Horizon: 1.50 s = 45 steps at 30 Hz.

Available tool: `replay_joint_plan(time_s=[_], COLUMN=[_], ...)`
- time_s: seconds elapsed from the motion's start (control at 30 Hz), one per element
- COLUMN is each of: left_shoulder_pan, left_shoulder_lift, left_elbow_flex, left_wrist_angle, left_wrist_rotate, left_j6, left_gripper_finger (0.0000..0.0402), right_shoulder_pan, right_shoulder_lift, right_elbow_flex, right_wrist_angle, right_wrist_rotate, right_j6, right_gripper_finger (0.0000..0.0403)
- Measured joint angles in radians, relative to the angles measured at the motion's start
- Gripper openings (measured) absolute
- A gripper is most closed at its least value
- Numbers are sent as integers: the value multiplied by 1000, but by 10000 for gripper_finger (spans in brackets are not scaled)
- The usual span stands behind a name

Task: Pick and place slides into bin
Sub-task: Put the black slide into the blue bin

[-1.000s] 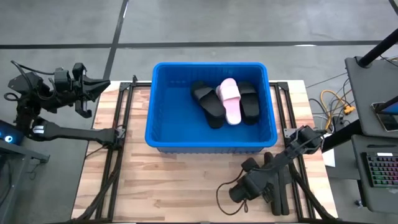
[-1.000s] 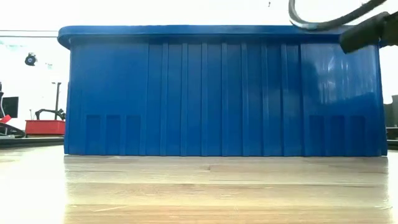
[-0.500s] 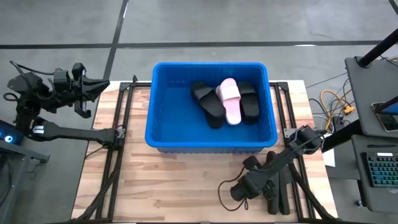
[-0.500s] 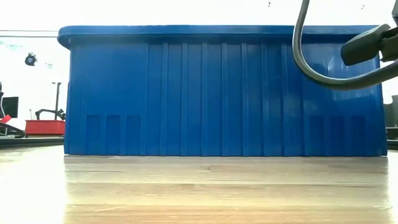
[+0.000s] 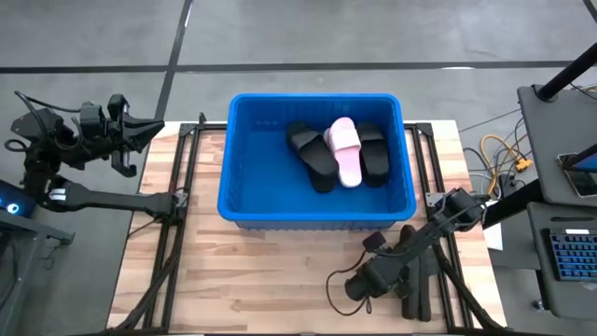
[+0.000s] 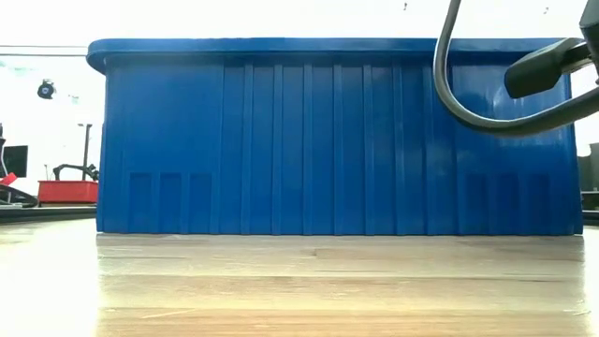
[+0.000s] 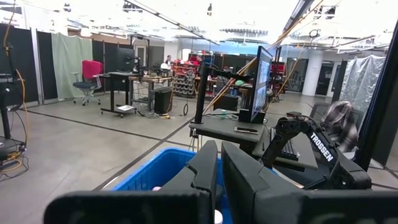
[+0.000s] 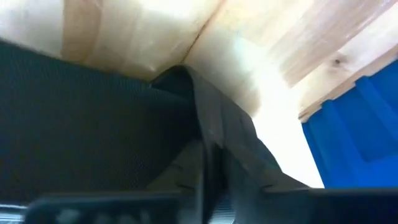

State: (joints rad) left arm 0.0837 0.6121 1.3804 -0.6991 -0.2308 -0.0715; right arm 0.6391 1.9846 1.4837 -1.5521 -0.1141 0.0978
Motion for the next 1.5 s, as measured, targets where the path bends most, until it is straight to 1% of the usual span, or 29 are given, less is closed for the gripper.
replay_joint_plan(time_s=[0.03,0.1,0.4,0.63,0.8,1.1,1.3,1.5], left_shoulder_pan=[0,0,0,0,0,0,0,0], left_shoulder_lift=[0,0,0,0,0,0,0,0], left_elbow_flex=[0,0,0,0,0,0,0,0], left_wrist_angle=[0,0,0,0,1,1,1,1], left_wrist_rotate=[-1,-4,-3,-3,-2,-2,0,2], left_j6=[0,0,0,0,0,0,0,0], left_gripper_finger=[8,8,8,8,8,8,8,8], right_shoulder_pan=[0,-1,0,-1,-1,-5,-15,-54], right_shoulder_lift=[0,0,-3,-7,-11,-13,-13,-11], right_elbow_flex=[0,0,5,79,154,349,485,593], right_wrist_angle=[-1,-1,-4,1,9,25,40,169], right_wrist_rotate=[5,15,39,59,60,64,63,62], right_j6=[2,3,7,9,14,22,114,215], right_gripper_finger=[28,17,14,13,12,12,12,12])
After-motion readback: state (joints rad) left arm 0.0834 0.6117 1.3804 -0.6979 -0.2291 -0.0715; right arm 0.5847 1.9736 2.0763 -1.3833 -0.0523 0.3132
